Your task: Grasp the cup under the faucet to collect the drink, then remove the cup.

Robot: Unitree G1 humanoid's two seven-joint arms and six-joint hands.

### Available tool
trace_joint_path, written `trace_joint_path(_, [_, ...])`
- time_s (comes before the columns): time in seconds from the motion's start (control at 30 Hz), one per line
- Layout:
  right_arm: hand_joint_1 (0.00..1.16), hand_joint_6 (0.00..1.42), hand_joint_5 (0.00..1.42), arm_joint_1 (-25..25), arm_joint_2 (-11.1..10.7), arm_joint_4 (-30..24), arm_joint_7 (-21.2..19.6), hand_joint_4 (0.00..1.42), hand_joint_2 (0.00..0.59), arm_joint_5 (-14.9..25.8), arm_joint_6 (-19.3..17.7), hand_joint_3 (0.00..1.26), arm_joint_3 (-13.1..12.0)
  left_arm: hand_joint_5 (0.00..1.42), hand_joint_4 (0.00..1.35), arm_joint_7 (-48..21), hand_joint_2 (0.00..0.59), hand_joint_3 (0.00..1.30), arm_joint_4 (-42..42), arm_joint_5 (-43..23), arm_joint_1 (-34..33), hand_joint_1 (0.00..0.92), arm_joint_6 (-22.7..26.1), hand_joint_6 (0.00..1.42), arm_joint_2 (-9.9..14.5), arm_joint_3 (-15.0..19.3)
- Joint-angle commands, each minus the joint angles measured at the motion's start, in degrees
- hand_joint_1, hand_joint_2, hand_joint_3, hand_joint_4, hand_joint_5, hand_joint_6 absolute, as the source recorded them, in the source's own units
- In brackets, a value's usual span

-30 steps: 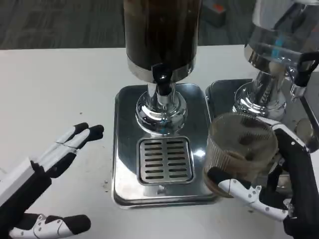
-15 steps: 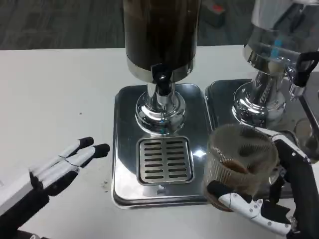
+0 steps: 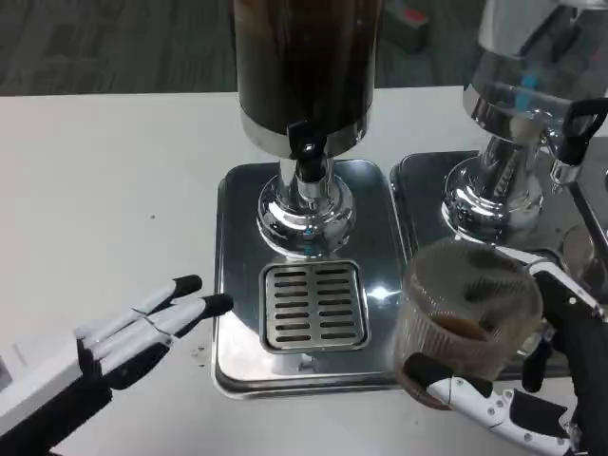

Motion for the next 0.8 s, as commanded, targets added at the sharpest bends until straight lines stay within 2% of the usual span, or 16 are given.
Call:
trace_joint_path(0.03, [0.74, 1.21, 0.85, -0.7, 0.0, -0.4, -0.6, 0.63, 0.234, 2.2, -3.3, 0.47, -1.8, 0.00, 0.00, -0.5, 0.091, 0.05, -2.2, 2.3, 1.2, 0.000, 0.0, 0.12, -0.6, -0.1])
trace_joint_path(0.17, [0.74, 1.22, 0.85, -0.9, -0.4, -0.3, 0.1, 0.63, 0.232, 3.0, -3.7, 0.48, -2.7, 0.00, 0.00, -0.2, 0.091, 0.02, -4.2, 4.5, 2.1, 0.000, 0.5, 0.08, -1.0, 1.1])
trace_joint_path(0.47, [0.74, 1.22, 0.85, -1.0, -0.5, -0.3, 1.2, 0.63, 0.227, 3.6, -4.0, 0.48, -3.4, 0.00, 0.00, 1.7, 0.073, 0.00, -13.3, 18.8, 4.7, 0.000, 4.0, 0.00, -3.8, 9.2])
trace_joint_path(0.63, [0.73, 1.22, 0.86, -1.0, -0.2, -0.4, 1.5, 0.63, 0.220, 3.6, -4.0, 0.48, -3.6, 0.00, 0.00, 3.6, 0.072, 0.00, -15.7, 22.5, 5.0, 0.000, 5.4, 0.00, -3.8, 10.3])
trace_joint_path(0.8, [0.73, 1.22, 0.86, -0.8, 0.1, -0.6, 1.6, 0.63, 0.220, 3.6, -4.2, 0.48, -3.8, 0.00, 0.00, 6.0, 0.069, 0.00, -16.4, 24.1, 5.1, 0.000, 6.6, 0.00, -3.1, 9.9])
